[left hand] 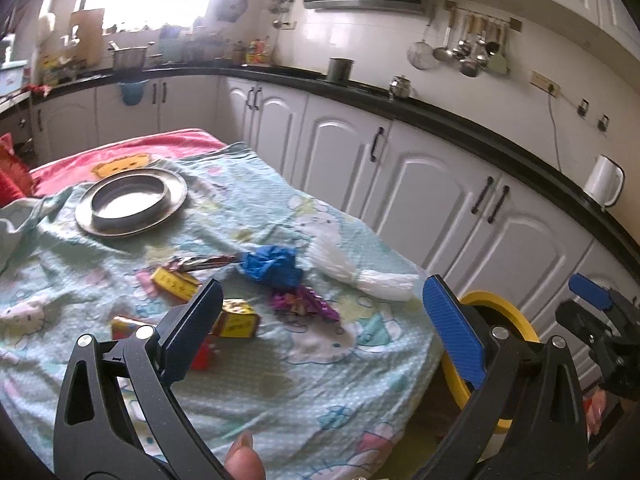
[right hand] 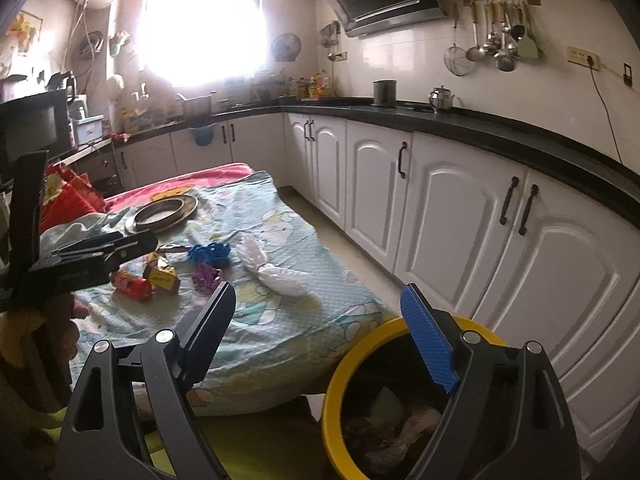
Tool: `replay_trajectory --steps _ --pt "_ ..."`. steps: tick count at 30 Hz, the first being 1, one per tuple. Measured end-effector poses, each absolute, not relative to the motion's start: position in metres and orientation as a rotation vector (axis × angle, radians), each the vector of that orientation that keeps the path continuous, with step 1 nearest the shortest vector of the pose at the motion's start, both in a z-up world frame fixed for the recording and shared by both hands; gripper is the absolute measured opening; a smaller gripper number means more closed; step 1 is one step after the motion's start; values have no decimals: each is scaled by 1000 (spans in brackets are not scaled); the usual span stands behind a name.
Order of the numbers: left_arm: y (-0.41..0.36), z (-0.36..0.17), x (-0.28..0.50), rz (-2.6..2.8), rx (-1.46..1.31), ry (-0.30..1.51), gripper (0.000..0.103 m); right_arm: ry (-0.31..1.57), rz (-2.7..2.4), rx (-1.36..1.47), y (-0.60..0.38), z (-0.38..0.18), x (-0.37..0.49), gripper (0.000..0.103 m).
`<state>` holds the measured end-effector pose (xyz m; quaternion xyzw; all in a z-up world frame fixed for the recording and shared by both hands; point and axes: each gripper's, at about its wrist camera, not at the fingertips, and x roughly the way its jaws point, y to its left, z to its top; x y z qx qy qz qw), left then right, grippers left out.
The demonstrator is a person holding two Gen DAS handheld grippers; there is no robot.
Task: Collect trash
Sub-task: 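Move both open grippers back toward the remaining wrappers on the bed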
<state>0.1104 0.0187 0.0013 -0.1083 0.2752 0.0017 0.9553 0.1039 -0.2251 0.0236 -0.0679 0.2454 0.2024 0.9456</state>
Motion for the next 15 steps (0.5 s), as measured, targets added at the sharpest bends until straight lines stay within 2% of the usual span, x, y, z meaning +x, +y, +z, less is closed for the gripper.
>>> replay_trajectory --steps 15 --pt "78 -10 108 120 -314 580 92 540 533 -187 -171 15 115 82"
